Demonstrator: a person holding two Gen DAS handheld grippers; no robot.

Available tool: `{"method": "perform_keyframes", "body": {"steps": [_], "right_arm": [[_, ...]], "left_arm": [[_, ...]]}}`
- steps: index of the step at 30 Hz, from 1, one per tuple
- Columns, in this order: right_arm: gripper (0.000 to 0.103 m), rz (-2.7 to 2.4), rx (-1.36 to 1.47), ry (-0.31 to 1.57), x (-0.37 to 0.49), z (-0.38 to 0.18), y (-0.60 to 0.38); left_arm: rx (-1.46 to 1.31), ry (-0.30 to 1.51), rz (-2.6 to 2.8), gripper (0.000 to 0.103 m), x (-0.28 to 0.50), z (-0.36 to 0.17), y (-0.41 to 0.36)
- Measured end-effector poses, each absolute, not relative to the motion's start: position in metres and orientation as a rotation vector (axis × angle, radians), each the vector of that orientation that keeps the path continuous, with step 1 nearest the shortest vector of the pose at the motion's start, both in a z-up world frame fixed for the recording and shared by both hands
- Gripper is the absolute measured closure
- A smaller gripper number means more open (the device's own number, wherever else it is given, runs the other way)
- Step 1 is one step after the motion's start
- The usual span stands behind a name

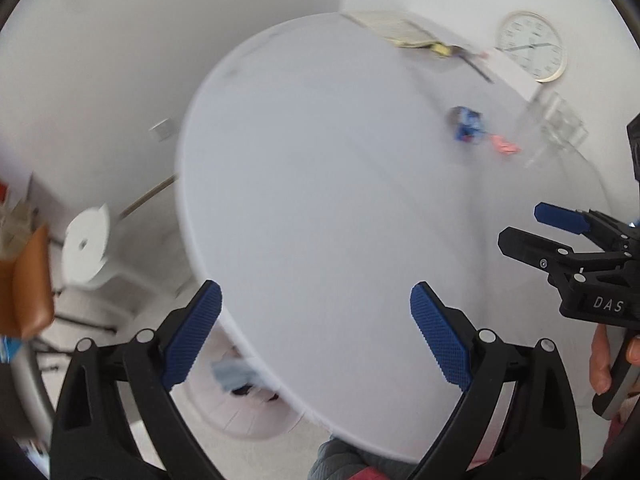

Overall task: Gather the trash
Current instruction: 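Release the blue mask into the wastebasket with the right gripper, then grasp the blue printed box with the left gripper while the right grasps the pink paper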

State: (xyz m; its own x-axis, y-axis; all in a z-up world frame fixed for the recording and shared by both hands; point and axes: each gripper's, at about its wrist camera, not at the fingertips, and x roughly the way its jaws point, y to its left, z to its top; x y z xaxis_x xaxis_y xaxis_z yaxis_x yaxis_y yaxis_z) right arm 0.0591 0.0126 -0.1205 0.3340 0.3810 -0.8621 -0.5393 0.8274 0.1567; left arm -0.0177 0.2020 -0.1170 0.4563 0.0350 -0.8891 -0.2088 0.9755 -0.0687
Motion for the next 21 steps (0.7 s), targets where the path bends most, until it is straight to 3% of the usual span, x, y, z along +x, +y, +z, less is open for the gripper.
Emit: {"method": "perform_keyframes", "body": {"steps": [5, 12, 21], "right_arm": [[0.005, 0.389, -0.028, 1.052, 0.100, -0.119, -0.065], [0.004, 0.214, 0.096, 1.046, 0.158, -0.127, -0.140], [0.004, 0.162, 0.113, 1.058, 0.227, -0.160, -0.167]], "left_arm": [[-0.147, 1.092, 0.034, 0.011, 0.056, -0.117, 0.159], [-0.132, 1.094, -0.048, 0.010, 0.150, -0.125, 0.106], [-0.120, 1.148, -0.064, 0.008, 0.245, -0.166, 0.060]]}}
